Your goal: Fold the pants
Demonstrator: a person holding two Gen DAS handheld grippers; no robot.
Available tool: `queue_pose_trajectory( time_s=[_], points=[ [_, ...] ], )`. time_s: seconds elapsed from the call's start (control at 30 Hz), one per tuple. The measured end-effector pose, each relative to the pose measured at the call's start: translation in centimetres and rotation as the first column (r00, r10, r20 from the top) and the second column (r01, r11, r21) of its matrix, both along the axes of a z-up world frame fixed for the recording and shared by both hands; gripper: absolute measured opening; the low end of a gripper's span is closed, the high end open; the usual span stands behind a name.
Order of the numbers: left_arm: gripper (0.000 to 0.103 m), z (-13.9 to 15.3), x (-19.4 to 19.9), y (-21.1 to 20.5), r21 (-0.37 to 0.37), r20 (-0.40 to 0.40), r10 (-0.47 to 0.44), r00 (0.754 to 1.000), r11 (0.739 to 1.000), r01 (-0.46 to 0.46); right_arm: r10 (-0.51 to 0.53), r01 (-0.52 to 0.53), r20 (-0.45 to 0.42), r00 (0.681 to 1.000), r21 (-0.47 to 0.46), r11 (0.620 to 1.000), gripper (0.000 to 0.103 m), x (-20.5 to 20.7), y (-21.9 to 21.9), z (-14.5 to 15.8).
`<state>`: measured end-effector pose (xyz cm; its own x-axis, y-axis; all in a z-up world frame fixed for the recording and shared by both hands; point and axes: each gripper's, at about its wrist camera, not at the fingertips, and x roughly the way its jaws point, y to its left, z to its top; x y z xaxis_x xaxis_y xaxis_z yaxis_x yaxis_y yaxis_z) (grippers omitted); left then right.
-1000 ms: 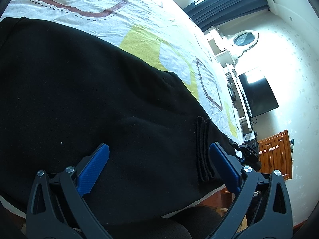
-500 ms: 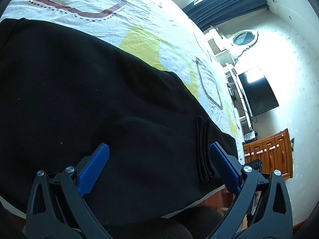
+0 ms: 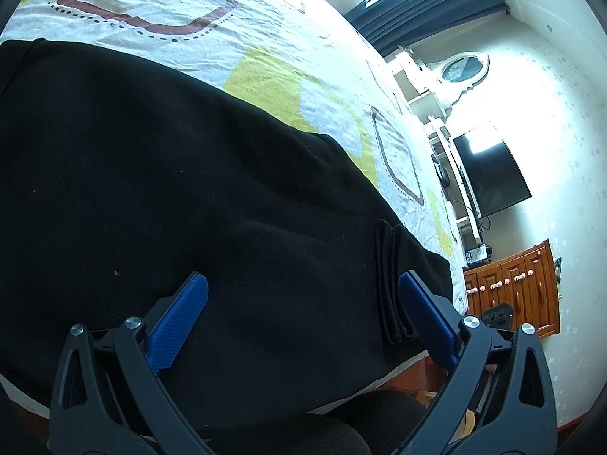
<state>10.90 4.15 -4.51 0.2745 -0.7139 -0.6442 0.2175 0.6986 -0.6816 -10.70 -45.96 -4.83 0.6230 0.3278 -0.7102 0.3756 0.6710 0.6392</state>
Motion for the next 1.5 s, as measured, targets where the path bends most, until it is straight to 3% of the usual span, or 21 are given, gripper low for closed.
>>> queue_pose_trajectory(
  time_s=[0.07, 0.2, 0.4, 0.57, 0.63, 0.7, 0.8, 0.87, 0.9, 0.97, 1.1, 1.23, 1.43, 1.5],
  points=[
    [0.100, -0.1, -0.1, 0.1, -0.005, 0.004, 0.000, 1.000, 1.000, 0.000, -0.063, 0.065, 0.013, 0.998, -0.167, 0.984, 0.068, -0.2, 1.2, 2.6],
    [0.100, -0.1, -0.5, -0.3, -0.007, 0.021, -0.018, 1.000, 1.000, 0.018, -0.038, 0.052, 0.048, 0.998, -0.339, 0.939, 0.073, 0.7, 5.5, 5.8],
    [0.100, 0.5, -1.1, -1.5, 0.093, 0.077, -0.113, 0.991, 0.990, 0.106, 0.127, -0.114, 0.019, 0.992, -0.328, 0.938, 0.073, 2.5, 11.2, 4.9],
    [0.100, 1.1, -1.2, -0.2, 0.046, -0.017, -0.024, 1.000, 0.999, 0.025, 0.177, -0.170, -0.008, 0.984, -0.326, 0.930, 0.073, 2.6, 13.3, 4.3],
    [0.100, 1.7, -1.4, 1.2, -0.010, -0.048, -0.006, 0.999, 1.000, 0.006, 0.182, -0.168, 0.014, 0.983, -0.312, 0.935, 0.073, 2.4, 13.4, 4.7],
    [0.100, 2.7, -1.6, 3.5, -0.140, -0.055, -0.015, 0.998, 0.990, 0.007, 0.178, -0.160, 0.030, 0.984, -0.312, 0.936, 0.073, 2.0, 13.7, 5.1],
    [0.100, 4.1, -1.6, 8.4, -0.384, -0.062, -0.015, 0.998, 0.923, -0.010, 0.189, -0.169, 0.035, 0.981, -0.306, 0.937, 0.073, 2.0, 14.0, 5.2],
    [0.100, 4.6, -1.3, 12.4, -0.457, -0.047, 0.035, 0.998, 0.888, -0.052, 0.202, -0.186, 0.023, 0.979, -0.299, 0.936, 0.073, 2.3, 14.3, 4.9],
    [0.100, 4.4, -1.3, 14.7, -0.460, -0.035, 0.065, 0.997, 0.885, -0.074, 0.206, -0.191, 0.017, 0.978, -0.297, 0.936, 0.073, 2.4, 14.4, 4.7],
    [0.100, 4.1, -0.8, 17.8, -0.428, -0.026, 0.115, 0.993, 0.897, -0.115, 0.216, -0.203, 0.012, 0.976, -0.290, 0.935, 0.073, 2.5, 14.6, 4.5],
    [0.100, 1.4, 1.3, 22.2, -0.251, -0.093, 0.171, 0.981, 0.949, -0.190, 0.224, -0.209, 0.021, 0.974, -0.287, 0.935, 0.073, 2.5, 14.9, 4.6],
    [0.100, -0.3, 3.9, 23.1, -0.135, -0.091, 0.153, 0.984, 0.977, -0.165, 0.228, -0.214, 0.016, 0.974, -0.292, 0.932, 0.073, 2.6, 15.1, 4.4],
    [0.100, -3.2, 5.8, 21.5, -0.044, -0.124, 0.065, 0.990, 0.997, -0.071, 0.212, -0.202, 0.009, 0.977, -0.259, 0.944, 0.073, 2.6, 14.7, 3.8],
    [0.100, -3.1, 5.7, 21.3, -0.079, -0.102, 0.042, 0.994, 0.996, -0.050, 0.208, -0.199, 0.012, 0.978, -0.250, 0.948, 0.073, 2.6, 14.6, 3.8]
  ],
)
